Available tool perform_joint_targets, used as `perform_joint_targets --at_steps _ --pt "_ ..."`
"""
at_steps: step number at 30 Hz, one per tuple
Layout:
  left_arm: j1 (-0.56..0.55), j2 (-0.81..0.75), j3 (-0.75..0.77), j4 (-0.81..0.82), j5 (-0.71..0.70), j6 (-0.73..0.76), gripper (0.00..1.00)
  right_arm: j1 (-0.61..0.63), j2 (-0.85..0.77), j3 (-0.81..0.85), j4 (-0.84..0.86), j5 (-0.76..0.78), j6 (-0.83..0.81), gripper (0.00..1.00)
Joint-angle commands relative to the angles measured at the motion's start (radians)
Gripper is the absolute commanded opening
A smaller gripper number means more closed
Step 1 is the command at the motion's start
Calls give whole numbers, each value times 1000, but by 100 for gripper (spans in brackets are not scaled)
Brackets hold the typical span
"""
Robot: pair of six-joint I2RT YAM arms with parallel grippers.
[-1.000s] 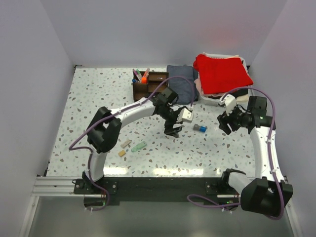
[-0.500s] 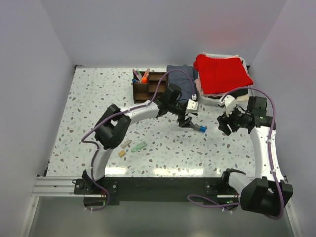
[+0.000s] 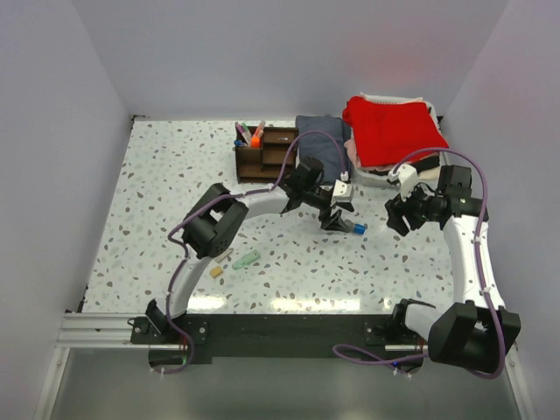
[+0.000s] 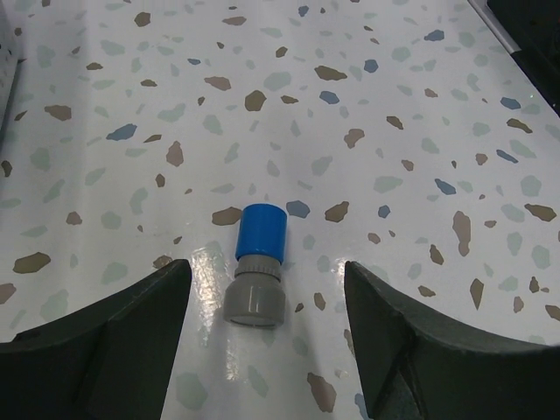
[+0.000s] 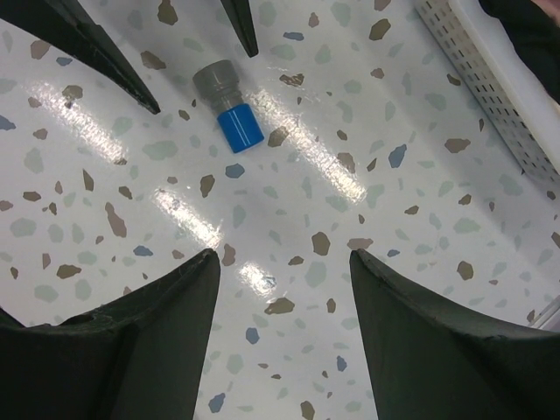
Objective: Sort the stationery into containers
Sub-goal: Pick up the stationery from the center of the board.
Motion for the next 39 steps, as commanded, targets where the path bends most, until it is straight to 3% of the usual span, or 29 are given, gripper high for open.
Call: perform_joint_targets --at_steps 1,10,18,26,39 --pt "1 42 44 136 41 -64 75 -1 7 53 -2 2 17 65" --pt "6 88 92 134 44 -102 70 -3 33 68 -6 5 16 65" --pt "11 148 219 -45 13 -90 65 -3 62 91 10 2 31 64" --pt "18 136 224 -232 -1 22 64 -1 70 84 26 2 33 64" --pt "6 151 206 -211 -41 -33 65 -3 93 87 38 -2 45 64"
